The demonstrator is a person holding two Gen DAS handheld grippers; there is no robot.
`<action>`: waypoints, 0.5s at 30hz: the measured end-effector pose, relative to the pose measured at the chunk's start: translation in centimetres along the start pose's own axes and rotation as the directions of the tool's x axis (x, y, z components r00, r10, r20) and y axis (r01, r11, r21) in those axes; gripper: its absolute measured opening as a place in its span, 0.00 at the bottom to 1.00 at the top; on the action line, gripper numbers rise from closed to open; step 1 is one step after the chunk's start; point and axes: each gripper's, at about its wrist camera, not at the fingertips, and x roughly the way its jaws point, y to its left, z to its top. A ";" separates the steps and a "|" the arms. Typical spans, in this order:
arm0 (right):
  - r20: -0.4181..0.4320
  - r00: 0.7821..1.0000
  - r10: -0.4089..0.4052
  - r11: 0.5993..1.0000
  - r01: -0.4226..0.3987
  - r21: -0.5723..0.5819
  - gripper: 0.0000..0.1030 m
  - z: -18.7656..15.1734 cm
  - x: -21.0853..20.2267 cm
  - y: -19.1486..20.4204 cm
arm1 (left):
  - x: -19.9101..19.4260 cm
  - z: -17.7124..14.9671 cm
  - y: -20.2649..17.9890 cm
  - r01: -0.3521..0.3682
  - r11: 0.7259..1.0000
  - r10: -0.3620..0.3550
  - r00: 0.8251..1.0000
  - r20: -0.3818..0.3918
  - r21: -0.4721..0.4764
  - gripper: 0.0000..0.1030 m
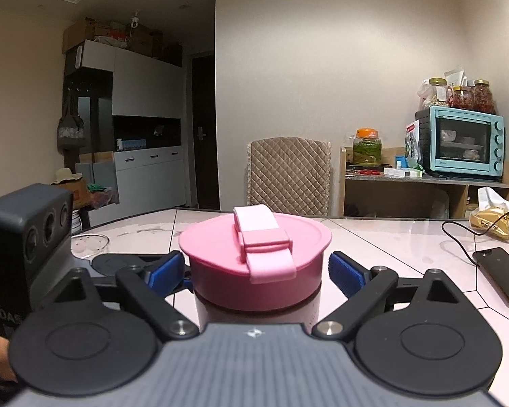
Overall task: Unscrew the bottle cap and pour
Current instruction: 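Regrip the pink cap with the right gripper and twist it again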
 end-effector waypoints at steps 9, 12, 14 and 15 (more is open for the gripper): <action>0.008 1.000 -0.011 1.000 0.011 -0.004 0.83 0.1 -0.1 0.3 | -0.2 0.0 -0.3 0.000 1.000 0.000 1.000 0.000 -0.001 0.87; 0.010 1.000 -0.007 1.000 0.007 -0.013 0.83 0.0 -0.2 0.3 | -0.3 0.0 -0.3 0.000 1.000 0.000 1.000 0.000 -0.001 0.87; 0.012 1.000 0.011 1.000 -0.010 -0.024 0.83 -0.1 -0.2 0.0 | -0.3 0.0 -0.4 0.000 1.000 0.000 1.000 0.000 0.000 0.87; 0.013 1.000 0.021 0.999 -0.021 -0.029 0.83 -0.1 -0.2 -0.1 | -0.3 0.0 -0.4 0.000 1.000 0.000 1.000 0.000 0.000 0.87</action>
